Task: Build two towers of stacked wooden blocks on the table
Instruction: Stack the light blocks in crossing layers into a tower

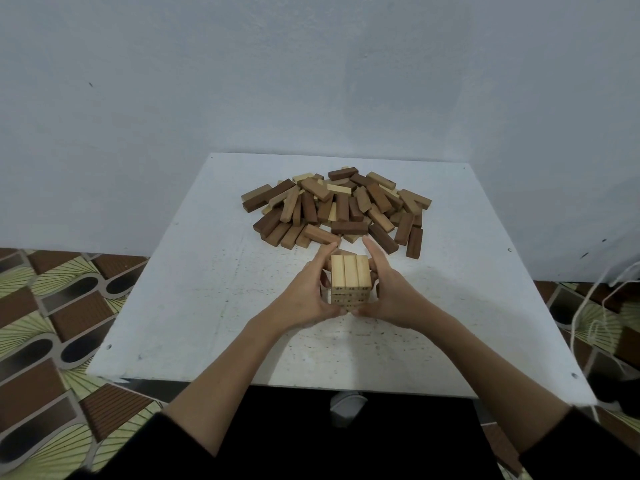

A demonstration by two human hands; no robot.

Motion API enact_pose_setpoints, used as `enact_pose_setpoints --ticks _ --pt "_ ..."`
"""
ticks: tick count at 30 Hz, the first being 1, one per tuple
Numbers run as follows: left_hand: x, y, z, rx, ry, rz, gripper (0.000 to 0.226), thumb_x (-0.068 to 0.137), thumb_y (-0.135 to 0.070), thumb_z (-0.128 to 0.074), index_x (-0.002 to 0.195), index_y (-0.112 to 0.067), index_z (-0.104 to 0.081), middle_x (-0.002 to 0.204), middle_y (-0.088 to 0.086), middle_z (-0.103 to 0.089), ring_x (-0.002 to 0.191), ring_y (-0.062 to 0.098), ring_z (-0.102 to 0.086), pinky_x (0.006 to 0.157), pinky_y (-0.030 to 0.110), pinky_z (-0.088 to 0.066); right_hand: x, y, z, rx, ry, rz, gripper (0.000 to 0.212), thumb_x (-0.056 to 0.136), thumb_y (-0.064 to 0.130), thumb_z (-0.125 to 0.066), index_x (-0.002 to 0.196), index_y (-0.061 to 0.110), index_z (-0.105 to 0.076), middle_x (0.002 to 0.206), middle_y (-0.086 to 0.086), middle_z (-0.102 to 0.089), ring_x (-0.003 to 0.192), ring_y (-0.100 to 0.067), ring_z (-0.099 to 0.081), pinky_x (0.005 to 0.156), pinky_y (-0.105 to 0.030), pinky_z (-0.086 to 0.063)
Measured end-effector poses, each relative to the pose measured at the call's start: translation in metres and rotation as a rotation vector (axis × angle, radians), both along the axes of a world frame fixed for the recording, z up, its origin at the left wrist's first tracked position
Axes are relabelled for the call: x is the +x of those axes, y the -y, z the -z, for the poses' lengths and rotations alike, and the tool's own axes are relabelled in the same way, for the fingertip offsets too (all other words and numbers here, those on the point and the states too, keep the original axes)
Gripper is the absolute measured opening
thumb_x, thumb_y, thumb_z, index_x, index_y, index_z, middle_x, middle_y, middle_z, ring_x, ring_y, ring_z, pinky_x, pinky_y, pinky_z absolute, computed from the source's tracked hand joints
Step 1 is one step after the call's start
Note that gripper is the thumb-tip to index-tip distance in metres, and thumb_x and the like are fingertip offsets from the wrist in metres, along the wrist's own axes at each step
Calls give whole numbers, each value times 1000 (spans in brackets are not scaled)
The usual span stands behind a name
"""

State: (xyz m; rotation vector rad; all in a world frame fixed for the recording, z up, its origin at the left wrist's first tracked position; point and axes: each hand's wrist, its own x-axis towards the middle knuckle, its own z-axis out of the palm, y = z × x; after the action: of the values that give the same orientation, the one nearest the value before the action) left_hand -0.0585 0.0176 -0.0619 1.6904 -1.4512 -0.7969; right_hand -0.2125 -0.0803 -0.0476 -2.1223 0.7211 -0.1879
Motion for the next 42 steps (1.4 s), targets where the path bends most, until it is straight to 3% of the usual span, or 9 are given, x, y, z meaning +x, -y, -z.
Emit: enact_pose_setpoints --ticks 10,15,20,23,25,29,32,37,42 --pt "-1 0 3 -12 -28 -21 102 68 -7 -83 146 -24 -20 109 -24 -44 94 -19 -47 76 3 -41 0 1 1 -14 5 11 116 70 9 -81 149 17 4 113 5 -47 89 2 -51 72 -3 -42" --pt "0 0 4 0 -29 -28 101 68 -9 -83 143 -33 -19 110 -25 -43 93 -3 -50 77 8 -44 1 2 0 -1 -18 9 115 70 9 -80 149 16 2 115 6 -43 98 -5 -47 72 0 -40" --pt "1 0 6 34 -34 -5 104 68 -5 -82 140 -39 -15 112 -22 -44 99 -15 -48 75 8 -45 0 1 1 12 -35 5 118 70 10 -81 149 19 6 121 4 -41 95 -4 -48 70 1 -41" --pt "2 1 8 52 -16 3 107 67 -8 -82 144 -39 -15 124 -6 -47 106 6 -52 81 23 -52 -1 0 2 11 -55 0 118 71 7 -79 149 21 9 131 -4 -42 93 -7 -50 69 -6 -46" --pt "2 0 9 59 -8 -8 107 68 -9 -82 146 -36 -14 127 -2 -47 106 10 -53 83 29 -53 -1 -1 3 4 -55 2 118 71 6 -79 149 22 8 134 -7 -42 91 -10 -51 69 -11 -49" --pt "0 1 8 65 -22 -28 106 69 -6 -81 147 -36 -15 122 0 -49 97 14 -58 78 25 -53 -1 -1 6 -3 -29 5 117 70 4 -79 149 21 6 130 -8 -46 90 -8 -54 68 -11 -49" --pt "0 2 8 60 -33 -29 106 68 -5 -81 146 -35 -15 125 -1 -49 103 12 -56 83 27 -53 0 -1 5 -2 -28 7 116 71 5 -79 149 20 6 130 -7 -45 95 -8 -51 68 -10 -48" --pt "0 0 9 30 -32 -39 109 64 -10 -85 137 -49 -14 122 -5 -46 102 10 -50 83 26 -50 -1 -3 3 18 -13 11 118 70 3 -79 149 19 7 113 6 -41 82 -4 -54 65 -10 -48" --pt "1 1 11 6 -37 -39 108 64 -17 -86 144 -42 -16 125 -9 -45 105 10 -49 84 20 -45 -1 -3 -2 0 16 9 116 70 6 -80 149 18 5 114 6 -38 85 -1 -53 70 -7 -46"
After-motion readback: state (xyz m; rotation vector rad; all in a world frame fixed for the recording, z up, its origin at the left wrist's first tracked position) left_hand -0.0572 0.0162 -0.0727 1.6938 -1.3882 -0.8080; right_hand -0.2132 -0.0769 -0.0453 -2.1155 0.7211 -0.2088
